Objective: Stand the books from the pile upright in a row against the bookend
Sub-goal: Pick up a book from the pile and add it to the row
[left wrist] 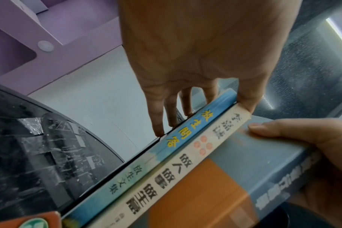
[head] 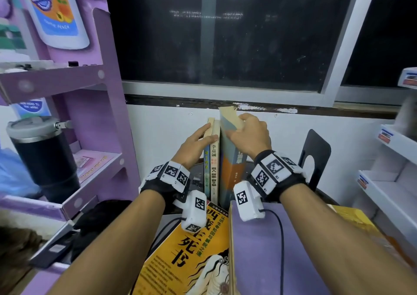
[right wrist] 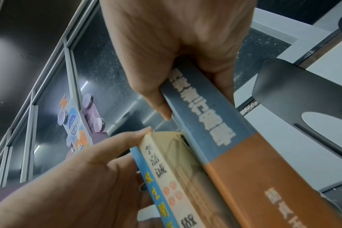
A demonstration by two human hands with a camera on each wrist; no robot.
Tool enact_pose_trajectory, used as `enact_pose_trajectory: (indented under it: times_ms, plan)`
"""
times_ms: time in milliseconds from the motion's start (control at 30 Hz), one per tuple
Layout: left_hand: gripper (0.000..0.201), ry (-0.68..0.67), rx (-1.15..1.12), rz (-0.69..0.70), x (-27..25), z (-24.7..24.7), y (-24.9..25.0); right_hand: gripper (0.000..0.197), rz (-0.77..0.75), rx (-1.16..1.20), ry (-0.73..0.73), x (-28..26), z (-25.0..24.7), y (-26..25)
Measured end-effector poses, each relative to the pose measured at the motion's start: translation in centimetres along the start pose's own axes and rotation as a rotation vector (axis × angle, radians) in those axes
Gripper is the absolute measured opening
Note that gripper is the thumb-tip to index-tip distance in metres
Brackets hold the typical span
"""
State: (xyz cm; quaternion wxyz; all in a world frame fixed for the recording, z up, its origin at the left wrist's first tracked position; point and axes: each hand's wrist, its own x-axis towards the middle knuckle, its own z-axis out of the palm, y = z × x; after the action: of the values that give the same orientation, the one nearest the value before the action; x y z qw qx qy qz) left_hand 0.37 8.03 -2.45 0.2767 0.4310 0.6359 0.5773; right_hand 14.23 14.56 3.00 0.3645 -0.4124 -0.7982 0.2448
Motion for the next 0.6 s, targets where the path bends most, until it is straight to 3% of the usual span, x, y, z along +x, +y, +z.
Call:
enact_pose_trajectory:
  times_ms: [100, 367, 600]
  plan:
    - [0.059, 0.004, -0.010, 0.008, 0.0, 0.1, 0.0, 0.038, 0.010, -0.060, -0.041, -0.4, 0.2, 0.5]
    - [0.050, 0.004, -0.078, -0.021, -0.3, 0.1, 0.4, 0.038, -0.030, -0.006, -0.119, 0.0, -0.2, 1.0]
    - [0.051, 0.002, -0.094, -0.048, -0.6, -0.1, 0.8, 0.085, -0.100, -0.041, -0.352, -0.4, -1.3, 2.0]
